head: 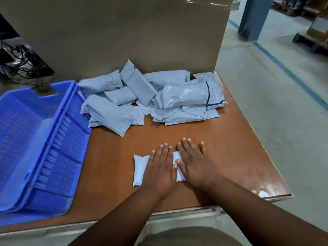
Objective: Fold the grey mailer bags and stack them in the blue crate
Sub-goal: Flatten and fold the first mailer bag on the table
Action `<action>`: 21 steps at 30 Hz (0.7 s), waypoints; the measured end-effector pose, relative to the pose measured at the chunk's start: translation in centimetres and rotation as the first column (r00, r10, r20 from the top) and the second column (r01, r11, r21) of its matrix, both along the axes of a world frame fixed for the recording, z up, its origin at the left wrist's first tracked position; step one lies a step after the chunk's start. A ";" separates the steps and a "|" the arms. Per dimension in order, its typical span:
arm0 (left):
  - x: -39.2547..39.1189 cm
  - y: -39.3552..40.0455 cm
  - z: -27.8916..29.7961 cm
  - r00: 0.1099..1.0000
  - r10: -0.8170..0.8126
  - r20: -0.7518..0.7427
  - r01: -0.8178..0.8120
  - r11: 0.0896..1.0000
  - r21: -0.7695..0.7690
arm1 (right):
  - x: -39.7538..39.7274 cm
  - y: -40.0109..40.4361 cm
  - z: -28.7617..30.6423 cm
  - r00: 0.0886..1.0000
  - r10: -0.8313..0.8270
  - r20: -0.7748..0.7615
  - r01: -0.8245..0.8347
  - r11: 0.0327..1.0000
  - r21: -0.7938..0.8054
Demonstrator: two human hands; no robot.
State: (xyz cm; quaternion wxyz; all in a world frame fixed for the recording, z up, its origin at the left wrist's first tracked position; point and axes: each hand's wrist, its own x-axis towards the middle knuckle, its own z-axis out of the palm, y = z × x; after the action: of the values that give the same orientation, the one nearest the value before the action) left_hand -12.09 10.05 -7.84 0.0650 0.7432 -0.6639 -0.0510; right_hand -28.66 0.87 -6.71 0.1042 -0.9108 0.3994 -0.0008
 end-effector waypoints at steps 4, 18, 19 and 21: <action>0.1 0.3 0.0 1.000 -0.001 -0.011 0.001 1.000 -0.005 | 0.0 0.2 0.0 1.000 0.006 0.004 -0.006 1.000 -0.009; 5.9 7.6 1.1 0.991 0.101 0.085 -0.102 0.995 0.013 | 0.7 3.5 2.9 0.988 0.142 0.058 -0.128 0.974 -0.187; 5.9 8.1 1.0 0.993 0.094 0.069 -0.095 0.995 0.013 | 1.5 4.5 3.1 0.979 0.190 0.075 -0.172 0.965 -0.199; 5.8 8.7 0.8 0.993 0.106 0.057 -0.109 0.993 0.049 | 3.2 6.4 2.5 0.965 0.251 0.074 -0.234 0.954 -0.185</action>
State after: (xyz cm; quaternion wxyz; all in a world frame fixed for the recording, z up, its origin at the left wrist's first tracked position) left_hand -6.32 18.79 -7.08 0.0300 0.7805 -0.6229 -0.0444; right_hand -25.45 7.29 -4.23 0.0423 -0.9574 0.2775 -0.0672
